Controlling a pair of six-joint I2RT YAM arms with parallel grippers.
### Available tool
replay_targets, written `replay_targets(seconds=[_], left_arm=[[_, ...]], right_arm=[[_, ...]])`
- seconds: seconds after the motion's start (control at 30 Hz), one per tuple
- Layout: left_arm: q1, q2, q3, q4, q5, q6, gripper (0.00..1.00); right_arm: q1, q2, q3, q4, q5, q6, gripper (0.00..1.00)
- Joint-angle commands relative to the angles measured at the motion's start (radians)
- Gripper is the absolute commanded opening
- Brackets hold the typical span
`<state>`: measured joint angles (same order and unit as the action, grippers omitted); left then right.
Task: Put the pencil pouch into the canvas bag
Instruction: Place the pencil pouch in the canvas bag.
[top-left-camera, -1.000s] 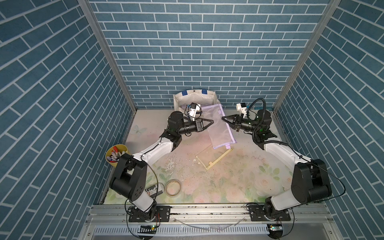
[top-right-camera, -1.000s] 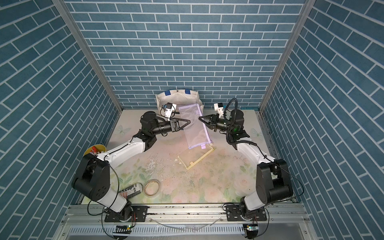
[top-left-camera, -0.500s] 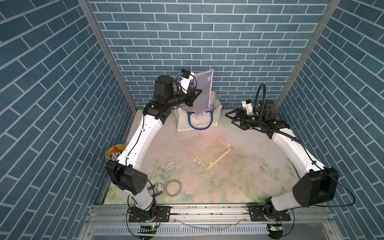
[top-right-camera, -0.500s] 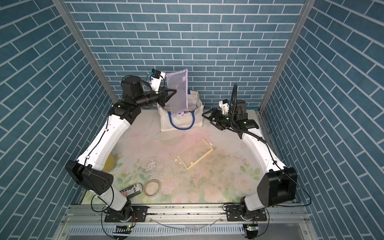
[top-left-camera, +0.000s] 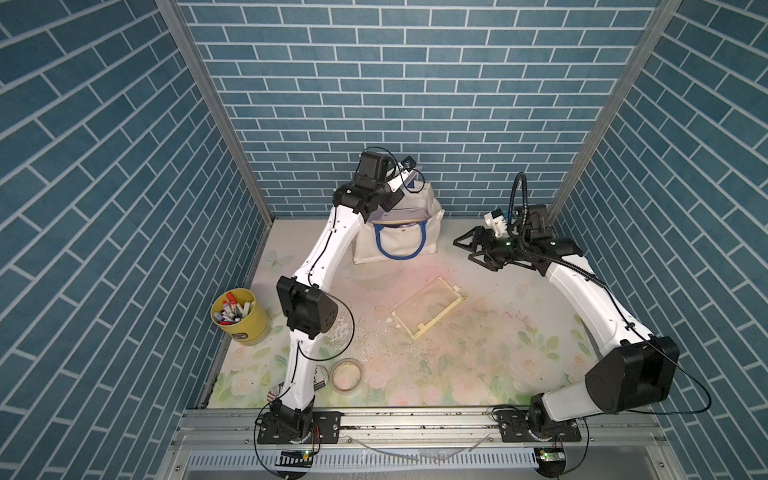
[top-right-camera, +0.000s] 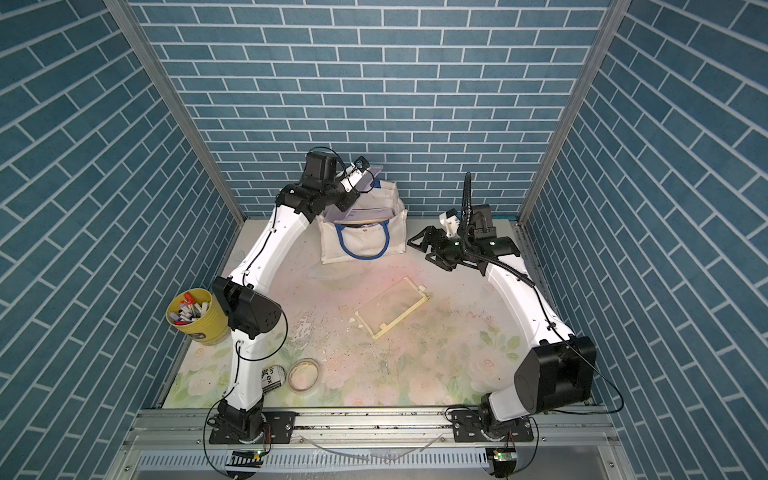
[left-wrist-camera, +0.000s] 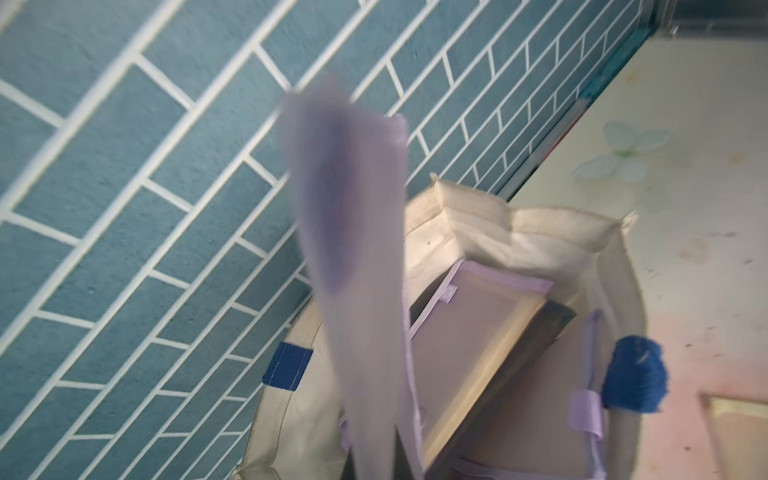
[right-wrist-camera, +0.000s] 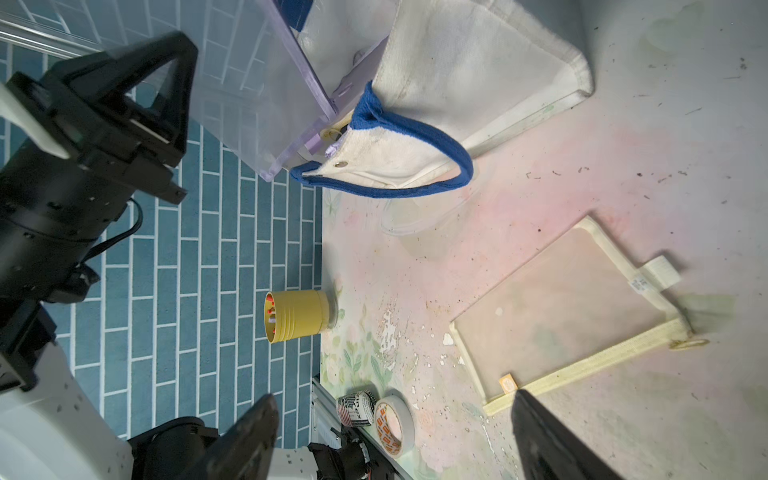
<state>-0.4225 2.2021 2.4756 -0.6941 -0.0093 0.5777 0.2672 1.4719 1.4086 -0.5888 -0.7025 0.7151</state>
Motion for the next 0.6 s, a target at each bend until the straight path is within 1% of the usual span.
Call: replay_targets(seconds=[0.0,0.13,0.23,0.33,0.47,0.57], left_arm=[[-0.005,0.017,0.026,-0.006,-0.078,0.092,0.0],[-0.01,0.053,0.009,-0.025,-0.08,0.116,0.0],[-0.013,0.053,-0.037,0.015,-0.078,0.113,0.0],[-0.028,0.057,-0.056,0.071,-0.083,0.103,0.0],[-0.06,0.079,-0.054,0.136,-0.086,0.098,0.0],[-0.084,0.114,-0.023,0.167,-0.112,0.102,0.0]], right_arm=[[-0.013,-0.042,0.002,-0.057,0.003,-0.052,0.87],[-0.019,-0.057,-0.032,-0.021,0.006,-0.026,0.86],[-0.019,-0.062,-0.048,0.012,0.002,0.001,0.86],[-0.02,-0.062,-0.037,0.003,0.004,0.002,0.85],[-0.02,-0.064,-0.032,-0.006,0.004,0.001,0.85],[-0.02,-0.075,-0.037,-0.011,0.006,0.0,0.84]])
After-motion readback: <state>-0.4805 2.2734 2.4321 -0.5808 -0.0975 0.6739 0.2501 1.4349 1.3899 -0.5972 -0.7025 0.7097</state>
